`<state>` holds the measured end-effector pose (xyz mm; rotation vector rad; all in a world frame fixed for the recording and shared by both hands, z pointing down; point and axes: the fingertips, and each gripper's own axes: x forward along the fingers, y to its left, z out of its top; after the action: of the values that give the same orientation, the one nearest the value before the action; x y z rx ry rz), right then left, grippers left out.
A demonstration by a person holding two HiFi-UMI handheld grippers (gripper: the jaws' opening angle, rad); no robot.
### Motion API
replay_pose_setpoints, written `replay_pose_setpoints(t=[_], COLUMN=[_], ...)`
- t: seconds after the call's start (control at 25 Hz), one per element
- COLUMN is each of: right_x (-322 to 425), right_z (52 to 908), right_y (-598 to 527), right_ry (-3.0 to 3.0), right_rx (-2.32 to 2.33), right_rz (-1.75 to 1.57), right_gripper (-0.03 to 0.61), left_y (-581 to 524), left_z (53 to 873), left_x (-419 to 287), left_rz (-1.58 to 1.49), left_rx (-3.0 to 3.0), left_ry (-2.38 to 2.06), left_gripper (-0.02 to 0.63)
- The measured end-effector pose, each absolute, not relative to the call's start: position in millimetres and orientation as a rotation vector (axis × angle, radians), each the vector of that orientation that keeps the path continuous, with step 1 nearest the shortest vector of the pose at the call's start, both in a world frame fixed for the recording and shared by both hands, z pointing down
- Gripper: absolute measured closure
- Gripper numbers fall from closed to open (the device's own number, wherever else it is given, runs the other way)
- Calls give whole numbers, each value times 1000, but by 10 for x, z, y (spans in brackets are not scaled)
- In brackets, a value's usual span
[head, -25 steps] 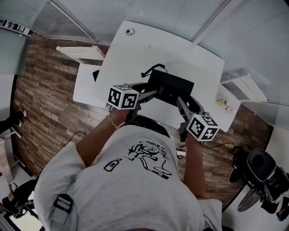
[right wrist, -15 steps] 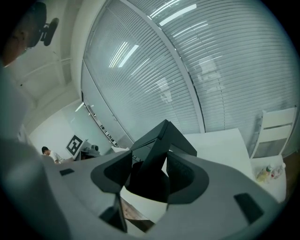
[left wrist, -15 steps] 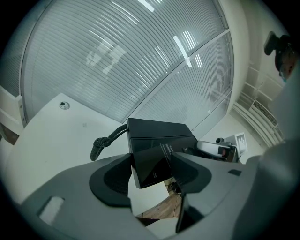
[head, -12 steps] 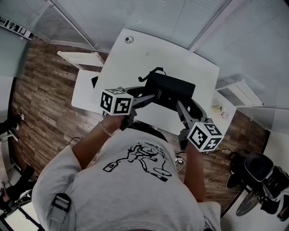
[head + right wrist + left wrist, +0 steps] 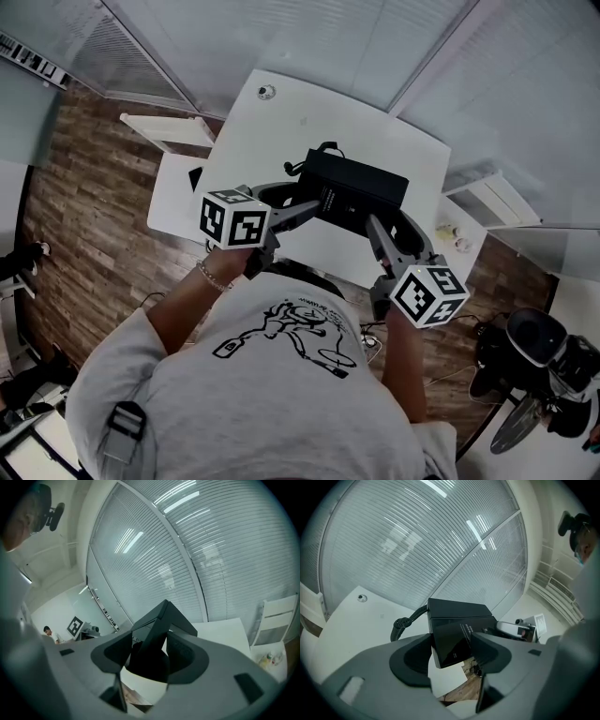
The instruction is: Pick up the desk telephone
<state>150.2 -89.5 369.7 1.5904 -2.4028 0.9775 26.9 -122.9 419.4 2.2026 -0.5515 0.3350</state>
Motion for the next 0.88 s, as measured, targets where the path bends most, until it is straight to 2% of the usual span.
replay_pose_setpoints(t=[0.88], right_x=[1537], right_z=[3758], right_y=[-902], right_ry=[-2388], right_rx=[1600], right_rz=[973], right_gripper=[379], left_y=[-1234], left_z=[4264], left_x=[298], left_rz=[326], left_rx=[2195], left_ry=[-553], left_gripper=[368])
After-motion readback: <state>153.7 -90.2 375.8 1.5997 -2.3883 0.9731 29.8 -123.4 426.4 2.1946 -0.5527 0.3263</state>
